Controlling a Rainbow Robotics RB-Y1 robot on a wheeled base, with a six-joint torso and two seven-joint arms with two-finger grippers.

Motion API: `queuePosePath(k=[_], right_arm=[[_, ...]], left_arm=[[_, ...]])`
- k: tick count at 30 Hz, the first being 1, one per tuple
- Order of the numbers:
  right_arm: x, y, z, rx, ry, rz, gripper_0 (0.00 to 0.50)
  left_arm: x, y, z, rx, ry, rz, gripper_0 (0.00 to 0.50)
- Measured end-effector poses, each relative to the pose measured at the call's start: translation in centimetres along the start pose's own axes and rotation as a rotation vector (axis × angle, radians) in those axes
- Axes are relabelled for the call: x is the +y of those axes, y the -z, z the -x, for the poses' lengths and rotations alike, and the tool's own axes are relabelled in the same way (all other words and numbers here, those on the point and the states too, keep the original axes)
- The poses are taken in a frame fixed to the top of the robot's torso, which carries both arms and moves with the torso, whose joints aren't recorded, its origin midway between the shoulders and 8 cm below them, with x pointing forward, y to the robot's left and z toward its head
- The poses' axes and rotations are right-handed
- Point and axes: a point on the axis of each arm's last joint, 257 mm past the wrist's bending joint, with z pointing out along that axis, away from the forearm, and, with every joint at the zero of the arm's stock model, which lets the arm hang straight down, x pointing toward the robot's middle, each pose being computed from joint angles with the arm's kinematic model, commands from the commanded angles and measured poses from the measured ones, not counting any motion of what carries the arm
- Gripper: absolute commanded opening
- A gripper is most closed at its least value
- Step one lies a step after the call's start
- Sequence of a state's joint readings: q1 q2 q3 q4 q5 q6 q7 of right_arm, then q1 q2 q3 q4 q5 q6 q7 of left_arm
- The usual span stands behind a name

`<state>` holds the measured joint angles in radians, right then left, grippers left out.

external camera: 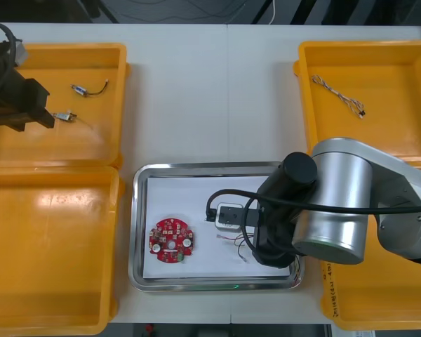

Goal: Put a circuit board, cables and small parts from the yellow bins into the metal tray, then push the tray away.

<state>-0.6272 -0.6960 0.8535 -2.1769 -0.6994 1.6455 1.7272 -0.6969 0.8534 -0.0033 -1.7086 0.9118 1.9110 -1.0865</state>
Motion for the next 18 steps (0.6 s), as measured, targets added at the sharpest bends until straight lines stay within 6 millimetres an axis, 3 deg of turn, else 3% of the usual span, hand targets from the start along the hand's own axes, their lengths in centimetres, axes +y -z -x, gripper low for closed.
queuePosePath(k=[7, 18], right_arm=[[0.2, -2.1, 0.8, 0.007, -0.044, -0.009, 0.000], [-0.1, -3.0, 2.7, -0.014, -0.057, -0.039, 0.000]], left_arm=[[2.8, -0.8, 1.0, -0.012, 0.079, 0.058, 0.500], [5.1, -1.8, 2.7, -0.058, 0.147, 0.096, 0.500]])
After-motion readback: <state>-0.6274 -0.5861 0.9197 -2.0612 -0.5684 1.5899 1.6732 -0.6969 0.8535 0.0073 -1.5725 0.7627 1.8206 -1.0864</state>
